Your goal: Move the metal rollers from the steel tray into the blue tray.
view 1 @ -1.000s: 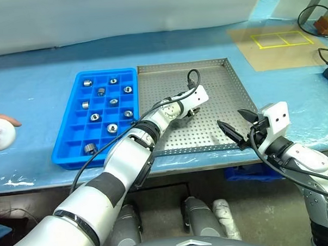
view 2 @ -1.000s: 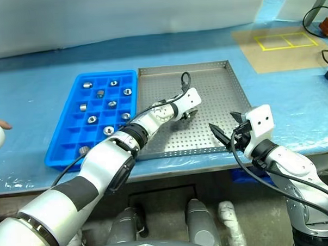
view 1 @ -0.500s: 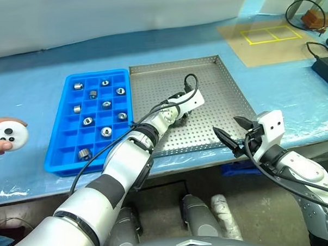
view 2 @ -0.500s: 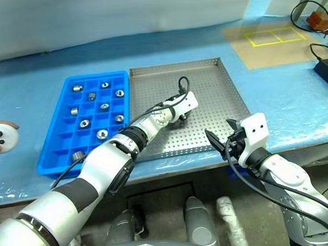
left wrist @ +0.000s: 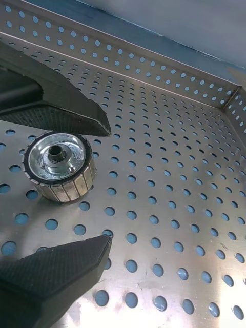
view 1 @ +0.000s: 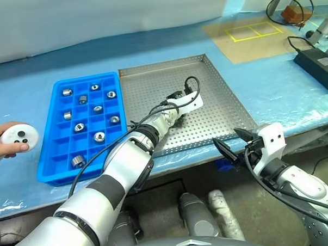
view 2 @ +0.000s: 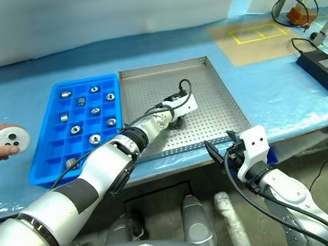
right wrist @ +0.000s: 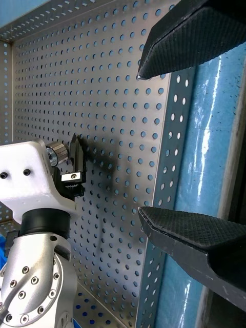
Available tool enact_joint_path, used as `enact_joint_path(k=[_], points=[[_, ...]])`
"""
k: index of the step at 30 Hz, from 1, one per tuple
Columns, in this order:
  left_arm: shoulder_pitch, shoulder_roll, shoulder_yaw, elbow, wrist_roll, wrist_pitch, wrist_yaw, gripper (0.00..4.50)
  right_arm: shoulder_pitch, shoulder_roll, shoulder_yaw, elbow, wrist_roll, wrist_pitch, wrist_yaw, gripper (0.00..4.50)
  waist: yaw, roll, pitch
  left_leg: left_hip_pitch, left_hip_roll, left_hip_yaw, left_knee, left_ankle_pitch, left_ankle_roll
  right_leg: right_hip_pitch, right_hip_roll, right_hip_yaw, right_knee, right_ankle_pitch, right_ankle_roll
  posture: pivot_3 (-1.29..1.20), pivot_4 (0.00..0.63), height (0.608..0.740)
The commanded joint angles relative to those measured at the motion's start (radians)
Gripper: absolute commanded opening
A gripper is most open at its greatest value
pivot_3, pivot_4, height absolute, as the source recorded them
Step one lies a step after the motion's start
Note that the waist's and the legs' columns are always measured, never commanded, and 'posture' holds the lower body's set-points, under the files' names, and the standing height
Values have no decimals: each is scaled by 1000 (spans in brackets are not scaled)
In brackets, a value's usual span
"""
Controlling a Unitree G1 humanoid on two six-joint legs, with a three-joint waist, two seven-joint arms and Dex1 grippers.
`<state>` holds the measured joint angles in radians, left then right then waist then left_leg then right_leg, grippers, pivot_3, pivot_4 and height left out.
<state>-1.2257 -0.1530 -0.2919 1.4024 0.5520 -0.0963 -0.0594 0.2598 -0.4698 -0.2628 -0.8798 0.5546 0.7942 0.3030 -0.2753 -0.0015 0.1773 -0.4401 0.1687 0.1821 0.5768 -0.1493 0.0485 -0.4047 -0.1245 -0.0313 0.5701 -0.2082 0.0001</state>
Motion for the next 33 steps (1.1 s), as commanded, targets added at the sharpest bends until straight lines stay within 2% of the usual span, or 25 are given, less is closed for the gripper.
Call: enact_joint_path(k=[1, 8, 14, 22, 33], points=[[3, -10, -15, -5, 19, 13, 21, 3252, 17, 2, -33, -55, 24, 1, -16, 4086, -13, 0, 0, 0, -2, -1, 0, 0, 1, 1, 0, 0, 0, -1, 1, -805, 150, 740], [8, 14, -47, -3, 59, 35, 64, 3252, 30, 2, -33, -56, 37, -6, -35, 4086, -47, 0, 0, -1, -6, -5, 1, -1, 2, 4, -3, -1, -2, -4, 6, -801, 150, 740], [-5, 24, -3, -7, 21, 50, 69, 3252, 24, 8, -11, -28, 25, -24, -39, 4086, -70, 0, 0, -3, -6, -8, 1, -1, 2, 5, -4, -7, -2, -5, 8, -773, 150, 740], [-32, 32, 124, -25, -100, 25, 54, 3252, 0, 9, 9, 0, 11, -42, -33, 4086, -70, 0, 0, -8, -6, -11, 1, -1, 2, 3, -6, -14, -2, -5, 8, -754, 150, 740], [-4, 51, 133, -24, -118, 46, 42, 3252, -24, -1, 30, 43, -4, -60, -11, 4086, -67, 1, 0, -13, -5, -16, 1, -1, 4, 3, -7, -23, -2, -2, 4, -731, 150, 740]])
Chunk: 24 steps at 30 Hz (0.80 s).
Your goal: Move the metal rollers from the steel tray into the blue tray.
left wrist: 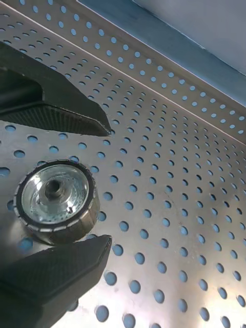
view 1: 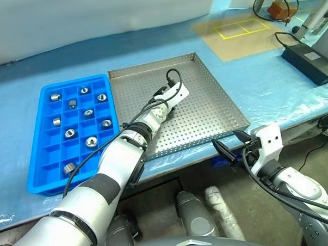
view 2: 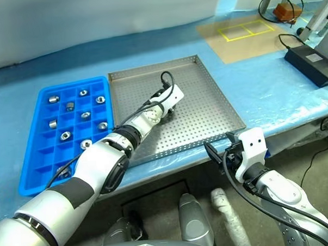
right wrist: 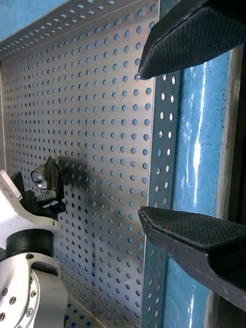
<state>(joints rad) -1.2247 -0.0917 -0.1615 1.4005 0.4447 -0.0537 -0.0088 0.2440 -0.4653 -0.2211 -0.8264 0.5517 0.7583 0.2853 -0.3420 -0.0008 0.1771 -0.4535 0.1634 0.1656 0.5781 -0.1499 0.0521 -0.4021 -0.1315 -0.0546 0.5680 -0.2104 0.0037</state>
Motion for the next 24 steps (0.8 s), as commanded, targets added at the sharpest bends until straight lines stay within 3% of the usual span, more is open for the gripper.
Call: enact_joint_path(k=[1, 5, 13, 17, 21, 24], points=[[1, -15, -4, -21, -7, 6, -29, 3252, -9, -6, -12, -11, 0, -23, 7, 4086, 0, 0, 0, 0, 0, 0, 0, 0, 0, 0, 0, 0, 0, 0, 0, -731, 150, 740], [31, -39, -21, -19, -4, 26, -107, 3252, -10, -7, -9, -10, -2, -22, 11, 4086, 1, 0, 0, 2, 0, 0, 0, -1, -1, 2, -1, 0, 0, 0, 0, -731, 150, 740], [57, -25, -14, -21, -7, 49, -87, 3252, -19, -4, -4, -8, -5, -20, 8, 4086, -1, 2, -1, 4, -1, 0, 1, -1, -2, 6, -4, -1, 0, -3, 5, -734, 150, 740], [61, -19, -11, -21, -9, 64, -89, 2392, -20, -4, -4, -7, -7, -20, 6, 4086, -2, 3, -2, 4, -1, -1, 1, -1, -2, 6, -4, -1, 0, -3, 6, -736, 150, 740], [65, -19, -16, -21, -4, 65, -92, 2392, -17, -5, -3, -8, -10, -20, 6, 4086, -4, 4, -2, 5, -1, -1, 1, -1, -2, 6, -4, -1, 0, -4, 7, -737, 150, 740], [65, -18, -16, -22, -5, 63, -92, 1802, -19, -5, -4, -5, -11, -20, 6, 4086, -4, 4, -2, 5, -1, -1, 1, -1, -2, 7, -4, -1, 0, -5, 8, -735, 150, 740]])
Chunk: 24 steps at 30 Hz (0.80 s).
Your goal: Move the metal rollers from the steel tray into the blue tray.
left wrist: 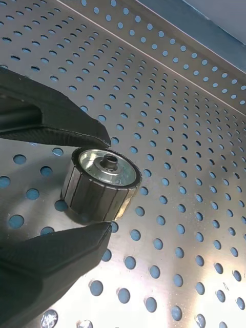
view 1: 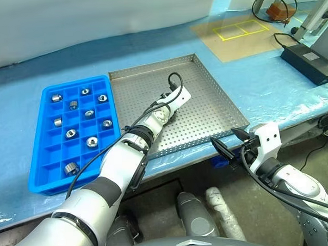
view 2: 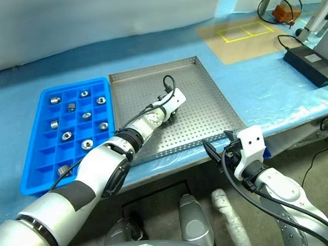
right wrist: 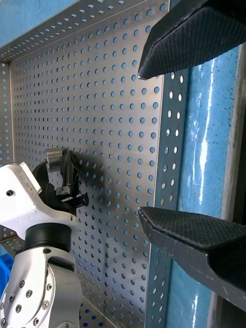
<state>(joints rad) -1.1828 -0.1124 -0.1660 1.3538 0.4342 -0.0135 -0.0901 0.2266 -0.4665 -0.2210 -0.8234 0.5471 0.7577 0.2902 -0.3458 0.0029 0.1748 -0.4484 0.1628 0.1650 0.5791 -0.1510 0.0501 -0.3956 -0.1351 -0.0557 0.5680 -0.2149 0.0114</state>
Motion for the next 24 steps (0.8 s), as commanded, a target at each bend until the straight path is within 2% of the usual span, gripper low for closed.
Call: enact_joint_path(k=[1, 2, 12, 18, 24], points=[[23, 3, -13, 25, 7, 22, -8, 1522, -1, -4, -4, -7, -8, -20, 2, 4086, 0, 0, 0, 0, 0, 0, 0, 0, 0, 0, 0, 0, 0, 0, 0, -734, 150, 740], [21, 3, -14, 25, 9, 21, -7, 1338, -1, -4, -3, -4, -9, -22, 3, 4086, 0, 0, 0, 0, 0, 0, 0, 0, 0, 0, 0, 0, 0, 0, 0, -732, 150, 740], [1, 5, -2, 18, -14, -2, -25, 1336, -27, -6, 17, 22, -22, -35, 15, 4086, 1, 1, 0, 0, 0, 0, 0, 0, 0, 0, 0, 0, 0, 0, 0, -708, 150, 740], [-47, 15, 47, 1, -71, -63, -71, 1336, -60, -9, 24, 40, -24, -39, 28, 4086, 2, 1, 0, -1, -1, 0, 0, 0, 0, -1, -1, 0, 0, 0, 0, -684, 150, 740], [-75, 78, 86, -17, -122, -107, -144, 1336, -110, -15, 49, 89, -37, -59, 53, 4086, 7, 1, 0, -6, -3, 0, 0, 0, 1, -6, -3, -1, 0, 4, -6, -633, 150, 740]])
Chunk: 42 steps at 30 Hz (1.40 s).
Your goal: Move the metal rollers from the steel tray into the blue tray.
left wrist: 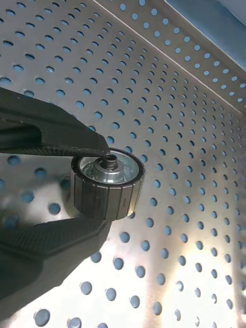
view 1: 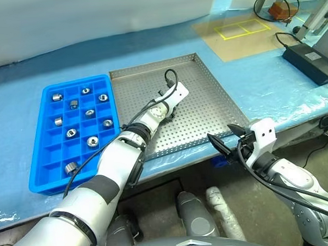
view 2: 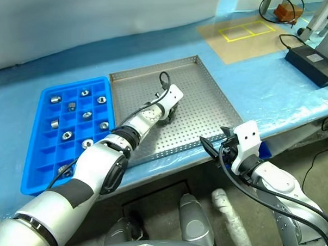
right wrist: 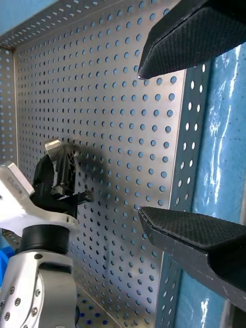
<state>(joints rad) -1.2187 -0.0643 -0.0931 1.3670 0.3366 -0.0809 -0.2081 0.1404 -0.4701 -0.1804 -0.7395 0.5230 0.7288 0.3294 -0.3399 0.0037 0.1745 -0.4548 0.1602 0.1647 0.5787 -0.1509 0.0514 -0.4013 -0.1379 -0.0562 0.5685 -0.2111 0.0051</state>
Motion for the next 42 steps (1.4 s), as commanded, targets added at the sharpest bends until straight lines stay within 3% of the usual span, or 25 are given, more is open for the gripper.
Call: enact_joint_path(k=[1, 8, 14, 19, 23, 28, 33, 38, 42], points=[[-39, 45, 13, -33, -25, -47, -36, 1336, -37, -13, 14, 15, -14, -33, 21, 4086, 2, 0, 0, 0, 0, 0, 0, 0, 1, 0, 0, 0, 0, 0, 0, -621, 150, 740], [-52, 173, 23, -75, -62, -125, -168, 1336, -124, -25, 53, 80, -18, -48, 70, 4086, 25, 0, 1, 0, 0, 0, 0, 1, 3, 0, -1, 0, 2, 0, 0, -535, 150, 740], [-5, 364, 37, -219, -156, -219, -564, 1336, -239, -30, 91, 128, -1, -46, 121, 4086, 67, 0, 1, 1, 2, 0, 0, 2, 3, -1, -1, 2, 5, 0, -1, -445, 150, 740], [88, 537, 76, -488, -328, -98, -948, 1336, -390, -30, 120, 188, 24, -34, 185, 4086, 139, 0, 2, 4, 4, 2, 0, 3, 2, -2, 0, 4, 13, 0, -2, -329, 150, 740], [209, 678, 80, -718, -408, -47, -1124, 1336, -496, -20, 171, 286, 2, -62, 247, 4086, 208, 0, 2, 8, 9, 6, 0, 5, -2, -4, 2, 7, 21, -1, -4, -234, 150, 740], [343, 807, 90, -907, -473, -17, -1217, 1336, -593, 14, 242, 424, -36, -131, 322, 4086, 317, 1, 3, 15, 16, 11, -6, 9, -15, -4, 10, 12, 24, -2, -6, -142, 150, 740], [498, 921, 98, -1110, -545, 102, -1278, 1336, -651, 52, 287, 510, -54, -180, 383, 4086, 386, 1, 3, 19, 19, 17, -11, 13, -23, -11, 12, 18, 34, -5, -11, -67, 150, 740], [627, 983, 94, -1205, -553, 107, -1285, 1336, -676, 86, 329, 565, -74, -216, 434, 4086, 408, 1, 3, 20, 23, 18, -17, 19, -32, -18, 15, 19, 41, -5, -12, -26, 150, 740], [652, 986, 87, -1163, -494, 37, -1218, 1336, -691, 110, 346, 586, -89, -230, 454, 4086, 410, 1, 3, 21, 27, 18, -19, 23, -38, -22, 19, 21, 47, -5, -12, -22, 150, 740]])
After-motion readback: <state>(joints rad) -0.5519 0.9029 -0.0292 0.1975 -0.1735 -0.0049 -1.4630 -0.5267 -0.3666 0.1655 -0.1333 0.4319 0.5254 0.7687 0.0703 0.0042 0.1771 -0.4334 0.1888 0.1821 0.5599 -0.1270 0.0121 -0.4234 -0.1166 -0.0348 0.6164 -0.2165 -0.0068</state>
